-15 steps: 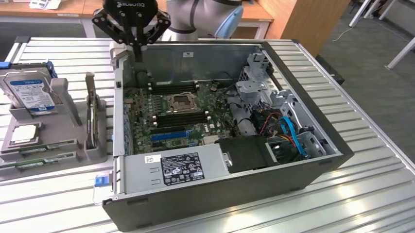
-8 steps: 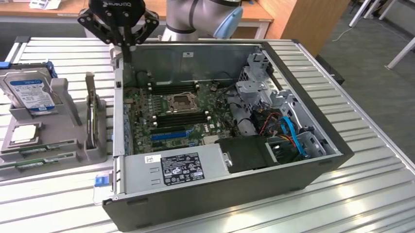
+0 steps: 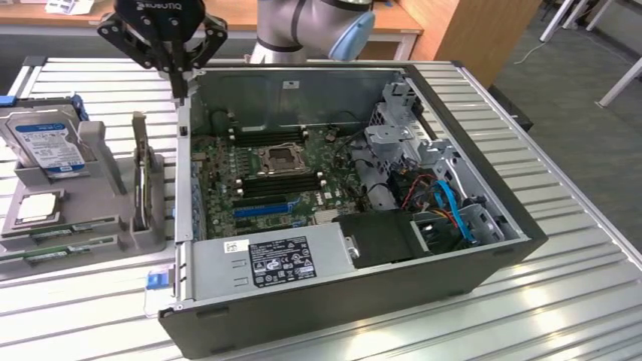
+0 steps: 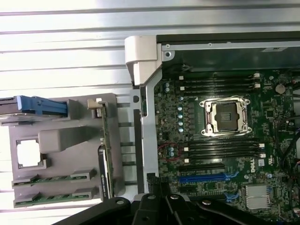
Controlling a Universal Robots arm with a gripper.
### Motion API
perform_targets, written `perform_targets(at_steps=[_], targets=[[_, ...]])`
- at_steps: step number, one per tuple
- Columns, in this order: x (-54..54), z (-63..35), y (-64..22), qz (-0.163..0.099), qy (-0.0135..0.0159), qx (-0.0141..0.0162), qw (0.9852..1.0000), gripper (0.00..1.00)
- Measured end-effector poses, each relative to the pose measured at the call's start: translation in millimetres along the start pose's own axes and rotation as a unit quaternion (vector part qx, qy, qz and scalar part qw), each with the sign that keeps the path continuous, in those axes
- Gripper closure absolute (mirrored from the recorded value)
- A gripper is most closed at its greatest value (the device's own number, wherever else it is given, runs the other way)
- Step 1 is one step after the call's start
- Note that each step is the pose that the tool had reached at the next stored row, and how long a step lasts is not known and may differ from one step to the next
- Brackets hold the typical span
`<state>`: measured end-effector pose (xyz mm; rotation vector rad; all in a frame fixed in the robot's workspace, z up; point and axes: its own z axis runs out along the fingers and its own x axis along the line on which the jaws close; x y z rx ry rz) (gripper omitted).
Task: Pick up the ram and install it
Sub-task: 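Reach for the ram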
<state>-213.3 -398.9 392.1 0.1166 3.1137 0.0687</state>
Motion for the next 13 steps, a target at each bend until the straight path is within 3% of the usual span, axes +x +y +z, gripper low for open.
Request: perform_targets(at_steps=[13], targets=[[32.6, 1.1, -2.4, 0.0, -0.0001, -0.0001, 1.0, 0.9]])
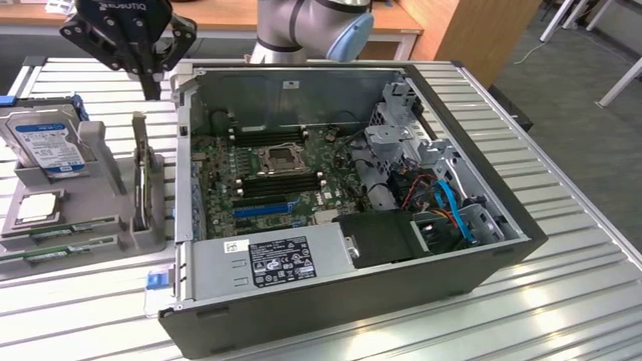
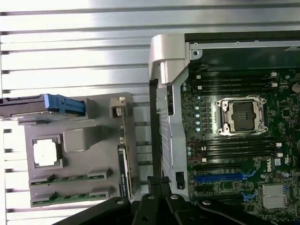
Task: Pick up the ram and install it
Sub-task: 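Reach for the ram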
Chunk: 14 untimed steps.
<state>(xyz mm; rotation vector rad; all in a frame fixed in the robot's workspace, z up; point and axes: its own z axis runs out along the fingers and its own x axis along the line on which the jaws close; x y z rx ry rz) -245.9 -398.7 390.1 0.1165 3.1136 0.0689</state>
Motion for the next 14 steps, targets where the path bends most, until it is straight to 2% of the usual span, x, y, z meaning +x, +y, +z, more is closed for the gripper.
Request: perform_targets(at_steps=[14], targets=[[24.9, 0.7, -1.3, 0.0, 0.0, 0.0, 1.0, 0.9]])
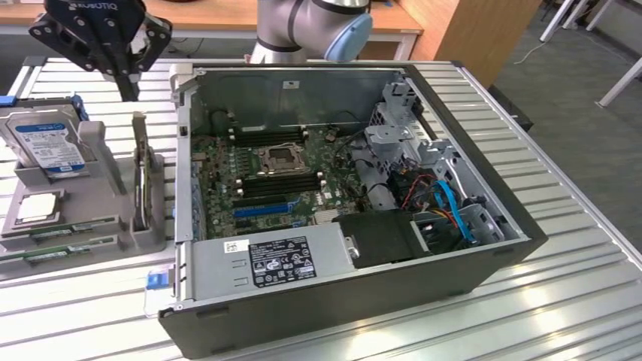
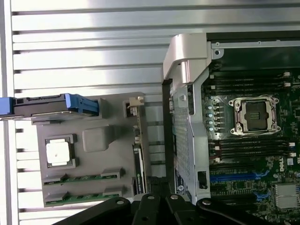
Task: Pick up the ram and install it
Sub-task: 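Reach for the ram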
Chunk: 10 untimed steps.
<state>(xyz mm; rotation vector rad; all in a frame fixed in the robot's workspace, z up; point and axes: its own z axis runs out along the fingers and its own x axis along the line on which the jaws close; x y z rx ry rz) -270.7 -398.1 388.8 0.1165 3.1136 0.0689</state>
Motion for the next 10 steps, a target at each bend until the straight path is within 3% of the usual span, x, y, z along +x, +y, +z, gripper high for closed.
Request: perform_targets(at_steps=[10], targets=[[22.0, 0.1, -1.3, 0.0, 0.0, 0.0, 1.0, 0.9]])
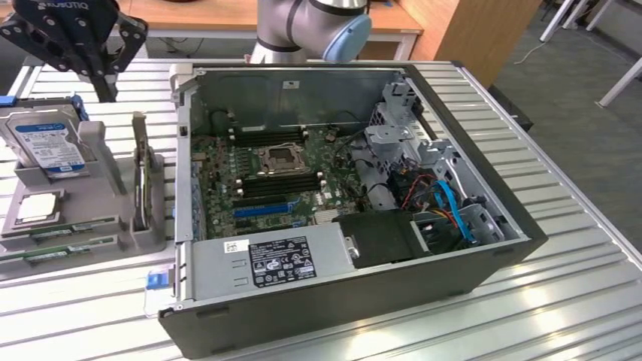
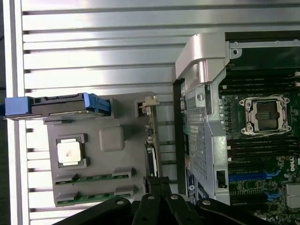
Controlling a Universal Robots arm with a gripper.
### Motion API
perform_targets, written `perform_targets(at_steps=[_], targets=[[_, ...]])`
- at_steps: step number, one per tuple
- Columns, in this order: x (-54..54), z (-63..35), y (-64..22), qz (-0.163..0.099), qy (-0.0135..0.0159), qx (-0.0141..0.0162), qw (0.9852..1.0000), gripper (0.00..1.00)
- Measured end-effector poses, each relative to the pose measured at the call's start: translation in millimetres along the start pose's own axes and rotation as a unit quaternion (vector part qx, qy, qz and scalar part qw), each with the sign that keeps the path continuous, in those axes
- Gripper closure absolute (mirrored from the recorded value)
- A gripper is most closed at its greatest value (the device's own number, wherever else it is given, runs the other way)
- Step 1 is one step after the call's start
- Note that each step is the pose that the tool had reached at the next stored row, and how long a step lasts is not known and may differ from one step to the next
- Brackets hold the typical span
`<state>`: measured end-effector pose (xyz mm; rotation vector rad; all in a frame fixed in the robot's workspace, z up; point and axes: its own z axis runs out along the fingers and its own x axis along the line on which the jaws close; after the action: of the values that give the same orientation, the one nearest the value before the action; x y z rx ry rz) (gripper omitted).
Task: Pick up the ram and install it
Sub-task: 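Reach for the ram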
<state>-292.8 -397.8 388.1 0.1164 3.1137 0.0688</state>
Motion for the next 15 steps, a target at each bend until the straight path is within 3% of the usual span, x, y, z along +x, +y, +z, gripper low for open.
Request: perform_targets(at_steps=[15], targets=[[32.8, 0.3, -2.4, 0.0, 0.0, 0.0, 1.0, 0.9]])
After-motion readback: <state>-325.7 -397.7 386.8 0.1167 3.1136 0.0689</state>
